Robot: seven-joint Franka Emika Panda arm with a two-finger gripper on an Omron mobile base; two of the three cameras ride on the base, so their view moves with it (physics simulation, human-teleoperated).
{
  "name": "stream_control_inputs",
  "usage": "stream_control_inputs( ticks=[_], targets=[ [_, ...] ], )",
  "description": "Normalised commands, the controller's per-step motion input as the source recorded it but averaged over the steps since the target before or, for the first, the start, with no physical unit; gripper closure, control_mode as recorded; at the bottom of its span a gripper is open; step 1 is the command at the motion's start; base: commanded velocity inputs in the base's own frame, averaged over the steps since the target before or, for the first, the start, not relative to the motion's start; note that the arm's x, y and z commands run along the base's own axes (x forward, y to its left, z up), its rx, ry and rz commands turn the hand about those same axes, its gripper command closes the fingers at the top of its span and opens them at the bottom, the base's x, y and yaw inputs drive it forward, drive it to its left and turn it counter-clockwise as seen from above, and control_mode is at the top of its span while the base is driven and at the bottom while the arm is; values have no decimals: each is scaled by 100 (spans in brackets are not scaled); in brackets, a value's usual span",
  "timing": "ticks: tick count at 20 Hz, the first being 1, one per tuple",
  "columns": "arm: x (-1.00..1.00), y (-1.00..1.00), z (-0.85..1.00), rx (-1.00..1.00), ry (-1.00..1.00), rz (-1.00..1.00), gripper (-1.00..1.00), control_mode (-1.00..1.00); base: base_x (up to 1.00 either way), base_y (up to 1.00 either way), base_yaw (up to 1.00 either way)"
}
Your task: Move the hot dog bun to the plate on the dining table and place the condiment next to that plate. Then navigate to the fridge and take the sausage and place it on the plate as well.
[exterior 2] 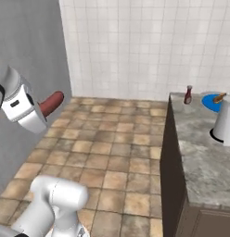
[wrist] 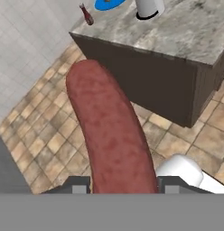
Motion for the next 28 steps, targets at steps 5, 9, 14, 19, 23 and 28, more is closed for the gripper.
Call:
stream_control_inputs(
  ticks=[5, 9, 14, 19, 23, 28],
  targets=[
    [0, 0, 0, 0, 0, 0, 100, 100, 85, 74, -57],
    [0, 0, 0, 0, 0, 0, 100, 100, 80, 76, -57],
    [0, 0, 0, 0, 0, 0, 100, 100, 81, 75, -57],
    [0, 0, 0, 0, 0, 0, 100, 100, 82, 78, -55],
    [0, 0, 0, 0, 0, 0, 100, 100, 84, 86, -52],
    [0, 0, 0, 0, 0, 0, 100, 100, 72, 97, -45]
  ],
)
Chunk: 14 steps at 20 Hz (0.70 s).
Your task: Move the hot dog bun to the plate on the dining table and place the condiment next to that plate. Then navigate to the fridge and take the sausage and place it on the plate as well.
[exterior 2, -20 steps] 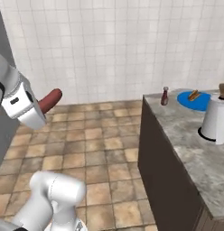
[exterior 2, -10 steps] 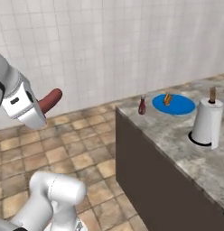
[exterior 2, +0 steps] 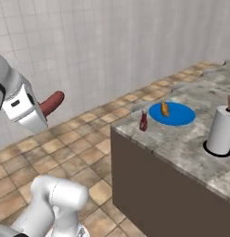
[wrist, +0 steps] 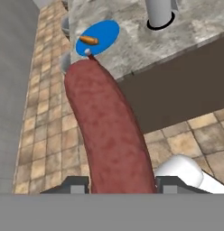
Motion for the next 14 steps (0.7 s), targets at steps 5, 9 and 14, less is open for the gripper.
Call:
stream_control_inputs(
  ticks=[5, 9, 14],
  targets=[
    [0, 0, 0, 0, 0, 0, 100, 100, 61, 100, -41],
    [0, 0, 0, 0, 0, 0, 100, 100, 64, 100, -43],
    [0, 0, 0, 0, 0, 0, 100, 100, 71, 100, -46]
  ],
)
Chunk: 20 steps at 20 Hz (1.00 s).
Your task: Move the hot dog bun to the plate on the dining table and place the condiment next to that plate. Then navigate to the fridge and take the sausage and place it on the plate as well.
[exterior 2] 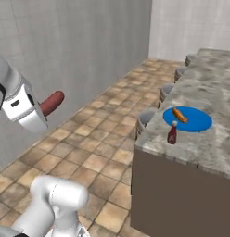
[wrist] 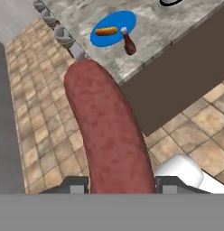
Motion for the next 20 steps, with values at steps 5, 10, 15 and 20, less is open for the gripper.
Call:
stream_control_inputs(
  ticks=[5, 10, 15, 20],
  targets=[
    [0, 0, 0, 0, 0, 0, 100, 100, 70, 100, -46],
    [0, 0, 0, 0, 0, 0, 100, 100, 70, 98, -48],
    [0, 0, 0, 0, 0, 0, 100, 100, 67, 91, -52],
    [0, 0, 0, 0, 0, 0, 100, 100, 59, 77, -60]
  ],
)
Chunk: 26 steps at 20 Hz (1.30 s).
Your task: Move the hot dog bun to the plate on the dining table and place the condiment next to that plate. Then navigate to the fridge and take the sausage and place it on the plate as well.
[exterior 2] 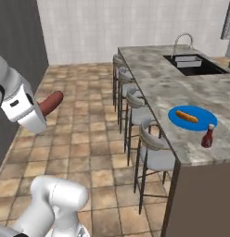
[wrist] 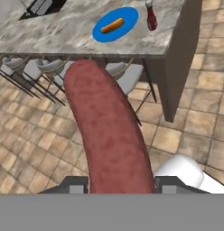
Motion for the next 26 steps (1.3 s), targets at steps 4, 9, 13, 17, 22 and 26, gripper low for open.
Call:
stream_control_inputs(
  ticks=[4, 9, 13, 17, 22, 26],
  targets=[
    [0, 0, 0, 0, 0, 0, 100, 100, 51, 69, -66],
    [0, 0, 0, 0, 0, 0, 100, 100, 44, 66, -67],
    [0, 0, 0, 0, 0, 0, 100, 100, 45, 69, -66],
    [0, 0, 0, 0, 0, 0, 100, 100, 50, 70, -65],
    [0, 0, 0, 0, 0, 0, 100, 100, 38, 71, -65],
    [0, 0, 0, 0, 0, 0, 100, 100, 47, 66, -62]
  ],
)
